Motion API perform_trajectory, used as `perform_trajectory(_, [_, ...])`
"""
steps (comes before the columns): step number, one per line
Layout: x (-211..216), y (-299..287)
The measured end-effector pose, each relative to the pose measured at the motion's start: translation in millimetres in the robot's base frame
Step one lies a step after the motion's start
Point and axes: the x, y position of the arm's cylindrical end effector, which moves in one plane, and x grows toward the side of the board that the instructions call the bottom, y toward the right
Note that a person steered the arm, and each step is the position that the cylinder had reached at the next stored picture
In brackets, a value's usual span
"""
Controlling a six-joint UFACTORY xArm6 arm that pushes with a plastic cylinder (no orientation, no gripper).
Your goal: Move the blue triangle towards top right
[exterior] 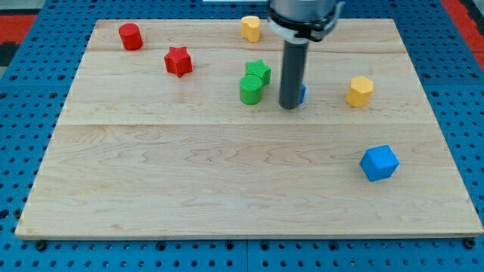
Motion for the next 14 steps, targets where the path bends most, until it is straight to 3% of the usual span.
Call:
perform_trajectory(1, [-23,-1])
perform_trajectory(2, [-87,-10])
perform_trajectory(3, [-116,-24])
perform_trajectory(5, [-135,2])
perform_trajectory(6, [-124,52])
perform_trajectory(7, [-134,59])
perform_trajectory(8, [-119,26])
perform_trajectory(10, [-165,61])
perform_trajectory(11, [-161,91])
perform_trajectory(14, [-101,80])
